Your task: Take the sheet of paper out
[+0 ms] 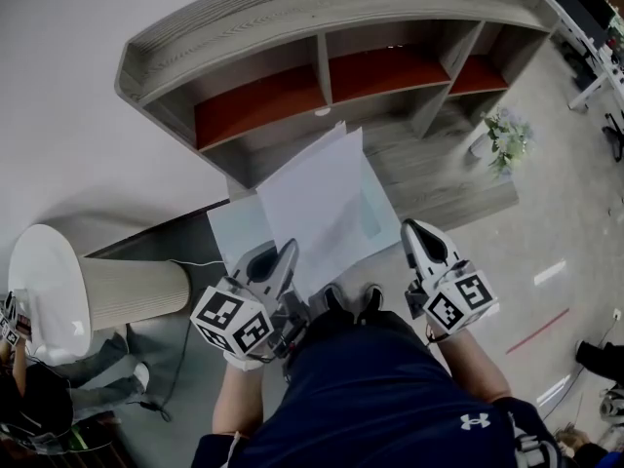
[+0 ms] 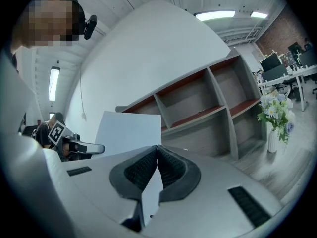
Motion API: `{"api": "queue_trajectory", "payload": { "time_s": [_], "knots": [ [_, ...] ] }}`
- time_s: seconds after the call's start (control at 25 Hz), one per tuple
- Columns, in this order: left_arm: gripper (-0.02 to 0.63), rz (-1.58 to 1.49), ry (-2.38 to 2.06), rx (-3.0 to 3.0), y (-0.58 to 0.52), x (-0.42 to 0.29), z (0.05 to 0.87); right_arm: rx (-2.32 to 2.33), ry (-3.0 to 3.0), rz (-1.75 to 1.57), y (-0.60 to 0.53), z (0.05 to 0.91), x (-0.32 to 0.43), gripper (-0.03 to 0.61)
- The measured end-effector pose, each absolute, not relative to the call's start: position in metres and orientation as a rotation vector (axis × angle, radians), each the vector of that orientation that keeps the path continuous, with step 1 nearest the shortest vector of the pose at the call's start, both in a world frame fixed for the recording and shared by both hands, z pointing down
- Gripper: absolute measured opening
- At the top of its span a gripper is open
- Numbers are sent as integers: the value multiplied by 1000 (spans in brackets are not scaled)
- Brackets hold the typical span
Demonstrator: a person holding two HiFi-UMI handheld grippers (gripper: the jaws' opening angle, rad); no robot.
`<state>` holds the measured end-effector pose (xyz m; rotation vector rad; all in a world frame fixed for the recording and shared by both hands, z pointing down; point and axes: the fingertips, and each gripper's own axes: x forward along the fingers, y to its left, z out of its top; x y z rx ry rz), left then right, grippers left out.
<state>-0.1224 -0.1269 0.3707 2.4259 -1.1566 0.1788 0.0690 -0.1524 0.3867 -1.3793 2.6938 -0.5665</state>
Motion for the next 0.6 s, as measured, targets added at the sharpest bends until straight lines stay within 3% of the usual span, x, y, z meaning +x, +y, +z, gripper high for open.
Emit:
{"api": "queue_trajectory", "payload": {
  "time_s": [0.6],
  "knots": [
    [14, 189, -1160, 2421, -132, -122, 373, -1374, 2690, -593, -158, 391, 69, 14]
  ]
}}
